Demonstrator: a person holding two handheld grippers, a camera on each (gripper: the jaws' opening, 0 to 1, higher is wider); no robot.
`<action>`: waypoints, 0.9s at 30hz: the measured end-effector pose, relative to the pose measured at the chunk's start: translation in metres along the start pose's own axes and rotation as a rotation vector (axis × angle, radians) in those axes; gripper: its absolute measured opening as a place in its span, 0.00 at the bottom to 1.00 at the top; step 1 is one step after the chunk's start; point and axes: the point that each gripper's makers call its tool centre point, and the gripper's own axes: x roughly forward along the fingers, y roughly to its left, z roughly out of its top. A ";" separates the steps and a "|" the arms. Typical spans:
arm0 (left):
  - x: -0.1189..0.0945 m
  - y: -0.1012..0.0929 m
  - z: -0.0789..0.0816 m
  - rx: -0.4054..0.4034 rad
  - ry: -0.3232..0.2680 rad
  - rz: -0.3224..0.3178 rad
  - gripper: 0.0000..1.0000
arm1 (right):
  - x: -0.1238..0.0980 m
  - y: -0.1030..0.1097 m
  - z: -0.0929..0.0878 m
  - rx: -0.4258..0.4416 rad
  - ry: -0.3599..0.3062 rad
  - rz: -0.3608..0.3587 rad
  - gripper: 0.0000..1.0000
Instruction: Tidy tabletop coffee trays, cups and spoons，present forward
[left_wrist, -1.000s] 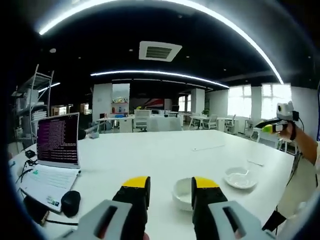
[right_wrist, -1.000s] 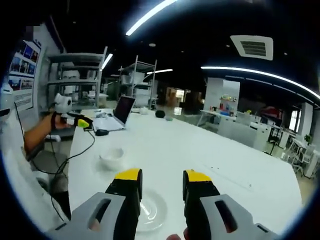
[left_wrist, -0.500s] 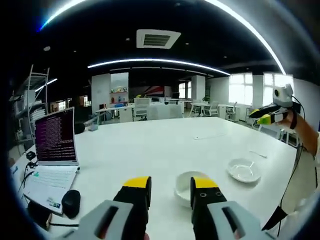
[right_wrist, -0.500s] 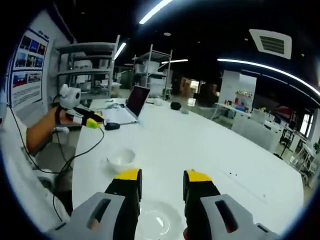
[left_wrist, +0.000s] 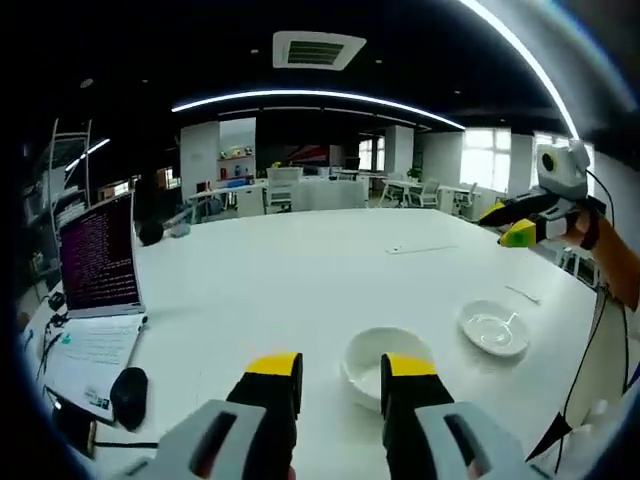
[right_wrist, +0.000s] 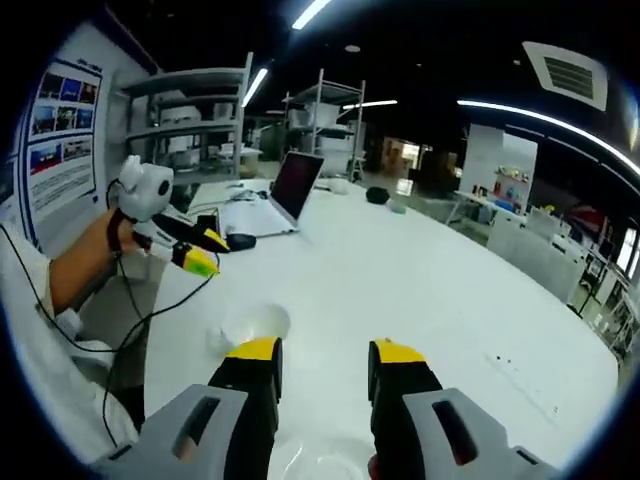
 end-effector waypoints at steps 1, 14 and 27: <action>0.001 0.000 -0.001 -0.001 0.006 0.000 0.33 | 0.003 0.001 0.000 -0.005 0.007 0.006 0.35; 0.019 -0.001 -0.011 -0.003 0.085 0.022 0.33 | 0.061 0.014 -0.009 -0.012 0.136 0.059 0.34; 0.037 -0.013 -0.022 -0.036 0.177 0.005 0.33 | 0.106 0.033 -0.026 -0.012 0.307 0.090 0.34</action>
